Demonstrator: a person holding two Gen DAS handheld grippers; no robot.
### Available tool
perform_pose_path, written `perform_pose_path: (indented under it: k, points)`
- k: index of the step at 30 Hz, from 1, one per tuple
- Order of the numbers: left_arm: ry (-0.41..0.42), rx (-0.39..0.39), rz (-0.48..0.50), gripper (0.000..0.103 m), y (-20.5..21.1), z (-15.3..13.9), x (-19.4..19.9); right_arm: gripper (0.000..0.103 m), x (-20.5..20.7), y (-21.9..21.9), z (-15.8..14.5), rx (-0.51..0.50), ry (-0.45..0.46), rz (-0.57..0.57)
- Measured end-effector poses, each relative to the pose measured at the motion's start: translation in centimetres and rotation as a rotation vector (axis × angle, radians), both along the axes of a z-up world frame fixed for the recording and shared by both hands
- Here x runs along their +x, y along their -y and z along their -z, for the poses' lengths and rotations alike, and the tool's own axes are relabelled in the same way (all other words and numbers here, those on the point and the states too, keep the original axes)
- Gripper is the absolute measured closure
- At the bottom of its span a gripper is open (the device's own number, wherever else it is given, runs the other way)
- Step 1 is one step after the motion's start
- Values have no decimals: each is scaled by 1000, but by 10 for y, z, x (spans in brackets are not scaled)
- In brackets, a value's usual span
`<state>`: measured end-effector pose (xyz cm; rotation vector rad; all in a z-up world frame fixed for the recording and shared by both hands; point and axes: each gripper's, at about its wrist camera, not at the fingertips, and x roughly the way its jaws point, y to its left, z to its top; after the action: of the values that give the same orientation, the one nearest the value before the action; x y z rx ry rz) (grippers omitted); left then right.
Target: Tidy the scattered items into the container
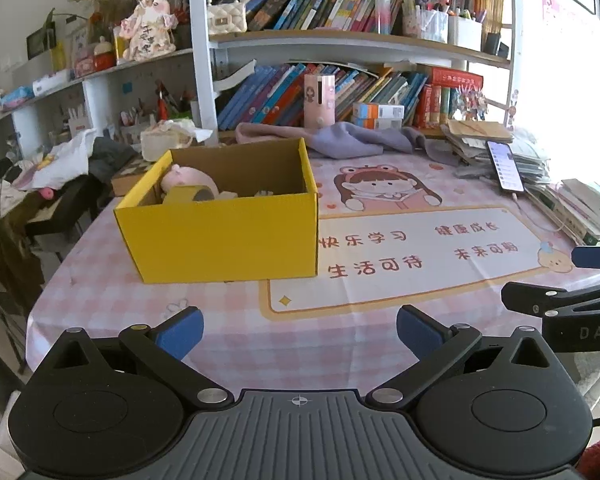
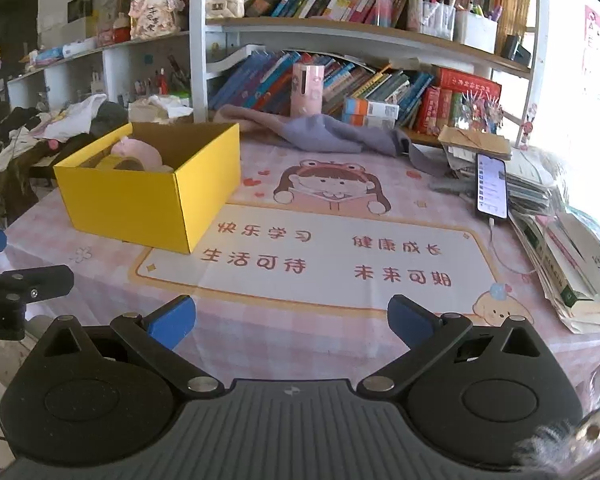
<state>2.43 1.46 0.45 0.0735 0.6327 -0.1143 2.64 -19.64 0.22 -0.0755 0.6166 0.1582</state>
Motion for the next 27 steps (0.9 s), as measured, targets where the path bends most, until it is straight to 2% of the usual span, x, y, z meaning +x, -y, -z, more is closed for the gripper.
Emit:
perform_pose_path:
  k: [7,27]
  points:
    - [4,11,36,0,6,0,-2,0,-2,0,0,2,3,-4]
    - [-54,-32,9,0,0,5,-1,0,-4,-7,0,-15,-2,-43]
